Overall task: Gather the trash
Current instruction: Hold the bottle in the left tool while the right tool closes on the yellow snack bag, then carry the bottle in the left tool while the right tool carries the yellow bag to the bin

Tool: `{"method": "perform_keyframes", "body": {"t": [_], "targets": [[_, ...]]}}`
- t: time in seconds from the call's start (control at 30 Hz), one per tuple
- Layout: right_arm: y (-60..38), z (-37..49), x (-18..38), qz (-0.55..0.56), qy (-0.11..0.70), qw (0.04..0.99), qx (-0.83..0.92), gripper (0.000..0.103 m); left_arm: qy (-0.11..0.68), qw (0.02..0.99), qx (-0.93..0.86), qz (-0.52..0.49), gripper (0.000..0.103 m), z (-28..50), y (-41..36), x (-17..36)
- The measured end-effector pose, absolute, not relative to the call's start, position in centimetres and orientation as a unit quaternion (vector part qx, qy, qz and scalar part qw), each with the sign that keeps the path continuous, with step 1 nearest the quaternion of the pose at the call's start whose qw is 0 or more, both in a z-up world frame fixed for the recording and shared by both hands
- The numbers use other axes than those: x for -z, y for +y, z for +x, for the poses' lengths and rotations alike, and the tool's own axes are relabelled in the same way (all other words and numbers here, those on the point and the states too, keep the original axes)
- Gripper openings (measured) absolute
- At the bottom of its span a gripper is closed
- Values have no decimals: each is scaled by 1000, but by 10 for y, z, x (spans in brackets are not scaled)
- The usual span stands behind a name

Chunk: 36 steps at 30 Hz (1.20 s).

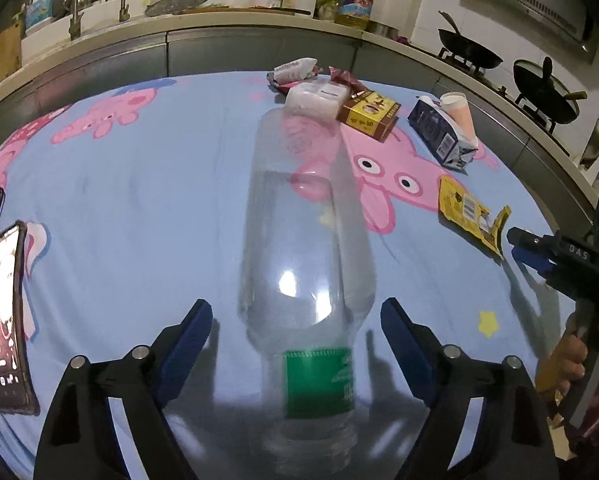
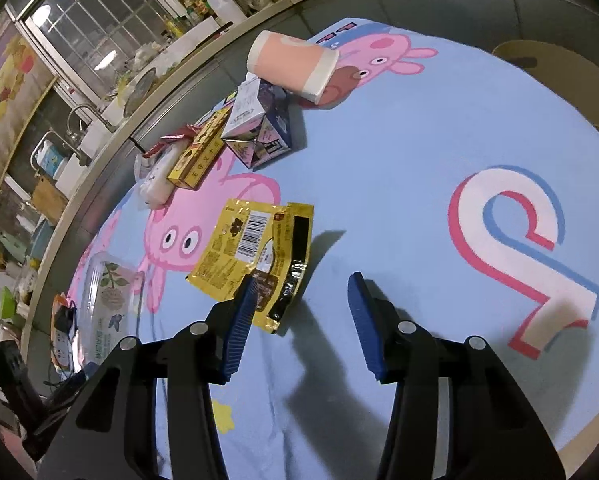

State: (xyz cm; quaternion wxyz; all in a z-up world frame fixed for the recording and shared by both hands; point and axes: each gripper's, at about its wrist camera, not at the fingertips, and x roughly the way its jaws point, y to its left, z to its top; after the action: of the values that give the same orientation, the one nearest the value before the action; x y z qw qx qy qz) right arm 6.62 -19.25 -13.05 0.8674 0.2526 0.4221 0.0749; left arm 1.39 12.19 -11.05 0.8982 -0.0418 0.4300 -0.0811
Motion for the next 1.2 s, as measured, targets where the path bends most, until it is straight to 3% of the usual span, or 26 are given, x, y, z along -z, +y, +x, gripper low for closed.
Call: {"method": "perform_keyframes", "body": {"t": [0.33,0.47,0.8,1.2], "targets": [[-182,72,131,280,428,852,-111,46,444,891,88,-43,63,19,121,116],[-172,75,117,273,411,857,-148,46,446,890,86,-47,63,20,123,116],[-207,77,118,238,390,885,-87,46,440,893,70,-61,85,26,127,110],[-178,105,130,222,401,877,-143,46,435,897,67,-42,85,42,117,111]]}}
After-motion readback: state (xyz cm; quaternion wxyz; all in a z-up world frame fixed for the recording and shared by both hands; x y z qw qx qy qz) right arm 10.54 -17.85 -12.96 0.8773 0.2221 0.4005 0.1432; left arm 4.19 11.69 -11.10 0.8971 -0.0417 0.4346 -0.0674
